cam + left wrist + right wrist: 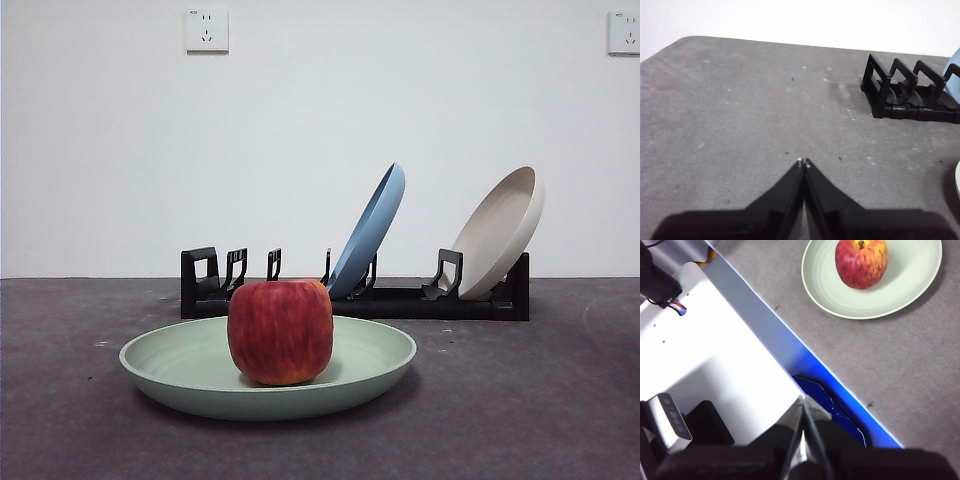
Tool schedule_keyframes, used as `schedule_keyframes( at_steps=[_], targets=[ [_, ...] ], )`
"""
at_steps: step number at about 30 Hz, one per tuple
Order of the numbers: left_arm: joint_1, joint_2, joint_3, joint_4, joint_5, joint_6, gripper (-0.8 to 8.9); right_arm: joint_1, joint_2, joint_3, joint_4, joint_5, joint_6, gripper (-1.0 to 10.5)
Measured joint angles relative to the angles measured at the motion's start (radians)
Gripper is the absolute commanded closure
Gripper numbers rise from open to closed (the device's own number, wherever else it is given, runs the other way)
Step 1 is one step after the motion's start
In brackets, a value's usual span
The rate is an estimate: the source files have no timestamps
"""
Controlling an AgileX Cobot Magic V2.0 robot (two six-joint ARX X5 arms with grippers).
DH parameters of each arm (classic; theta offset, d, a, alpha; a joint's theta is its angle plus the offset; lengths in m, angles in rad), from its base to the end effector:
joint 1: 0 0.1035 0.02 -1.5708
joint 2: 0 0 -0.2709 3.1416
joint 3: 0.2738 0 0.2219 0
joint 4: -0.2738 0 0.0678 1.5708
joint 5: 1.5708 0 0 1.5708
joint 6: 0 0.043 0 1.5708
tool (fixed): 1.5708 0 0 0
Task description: Take the green plate from the plate rack,put the plate on the table,take the apple from the table,put the apple in the plate
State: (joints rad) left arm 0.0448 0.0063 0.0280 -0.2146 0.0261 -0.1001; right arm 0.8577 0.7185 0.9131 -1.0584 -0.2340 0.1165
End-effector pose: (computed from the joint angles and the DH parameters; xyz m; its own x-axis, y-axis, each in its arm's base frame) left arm 0.0701 0.0020 0.1486 0.9813 0.0179 -0.1916 -0.0382 0.9939 -0.1031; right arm 0.0482 0.0710 0.2986 0.2380 0.6296 -0.7396 -0.7708 0.5857 0.2506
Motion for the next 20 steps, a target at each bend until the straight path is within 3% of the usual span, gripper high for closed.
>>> schedule_keyframes(
  at_steps=[10, 14, 20],
  targets=[
    [0.0, 0.0, 0.0, 0.0, 0.0, -0.006, 8.15, -0.025, -0.016, 0.0, 0.003, 0.026, -0.031, 9.5],
    [0.0, 0.0, 0.0, 0.0, 0.0, -0.006, 8.15, -0.146, -0.084, -0.005, 0.088, 0.024, -0.116, 9.5],
    [0.0, 0.0, 0.0, 0.0, 0.0, -0.006, 8.15, -0.433, -0.212, -0.087, 0.355, 0.024, -0.151, 9.5]
  ],
)
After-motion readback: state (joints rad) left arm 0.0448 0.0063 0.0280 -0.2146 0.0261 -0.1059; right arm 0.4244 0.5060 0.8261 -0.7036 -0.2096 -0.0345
